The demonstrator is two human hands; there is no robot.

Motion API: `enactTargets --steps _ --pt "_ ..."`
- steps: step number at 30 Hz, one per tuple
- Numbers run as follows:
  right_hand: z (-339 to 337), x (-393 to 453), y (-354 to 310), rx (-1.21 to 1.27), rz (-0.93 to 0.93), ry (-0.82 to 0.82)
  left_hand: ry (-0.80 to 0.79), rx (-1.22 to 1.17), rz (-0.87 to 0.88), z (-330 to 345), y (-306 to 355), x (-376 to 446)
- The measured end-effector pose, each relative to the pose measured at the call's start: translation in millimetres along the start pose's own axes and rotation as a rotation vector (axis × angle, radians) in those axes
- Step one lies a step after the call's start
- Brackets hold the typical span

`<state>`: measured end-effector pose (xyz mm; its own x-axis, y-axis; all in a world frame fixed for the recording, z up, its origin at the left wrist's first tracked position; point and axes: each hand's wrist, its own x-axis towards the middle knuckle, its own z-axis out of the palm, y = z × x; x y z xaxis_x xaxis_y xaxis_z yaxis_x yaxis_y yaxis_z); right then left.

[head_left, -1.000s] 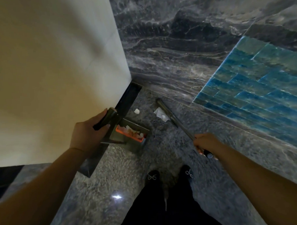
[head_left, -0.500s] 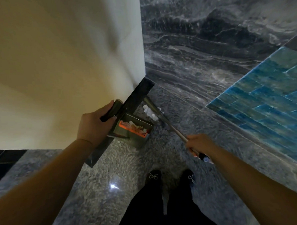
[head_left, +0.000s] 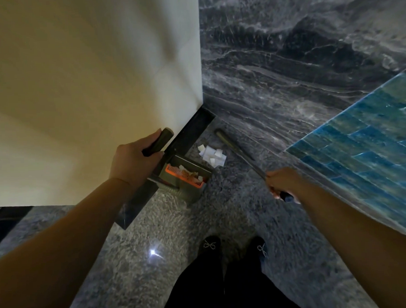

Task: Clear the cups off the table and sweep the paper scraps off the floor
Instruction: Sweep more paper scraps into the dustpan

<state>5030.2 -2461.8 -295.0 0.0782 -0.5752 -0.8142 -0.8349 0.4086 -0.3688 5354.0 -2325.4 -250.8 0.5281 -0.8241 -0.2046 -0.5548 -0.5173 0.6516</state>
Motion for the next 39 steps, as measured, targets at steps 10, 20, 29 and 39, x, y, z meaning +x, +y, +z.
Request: enactTargets --steps 10,20,29,39 --pt "30 1 -5 -0.163 -0.028 -0.233 -0.007 -0.017 0.009 4 6 2" --pt "22 -42 4 -0.18 -0.054 -0.35 -0.002 -0.018 0.017 2 4 -6" --pt "17 -78 34 0.086 -0.016 -0.263 -0.028 -0.009 0.034 0 1 -21" --pt "-2 -95 43 0.307 0.022 -0.19 -0.053 0.075 0.128 5 4 -42"
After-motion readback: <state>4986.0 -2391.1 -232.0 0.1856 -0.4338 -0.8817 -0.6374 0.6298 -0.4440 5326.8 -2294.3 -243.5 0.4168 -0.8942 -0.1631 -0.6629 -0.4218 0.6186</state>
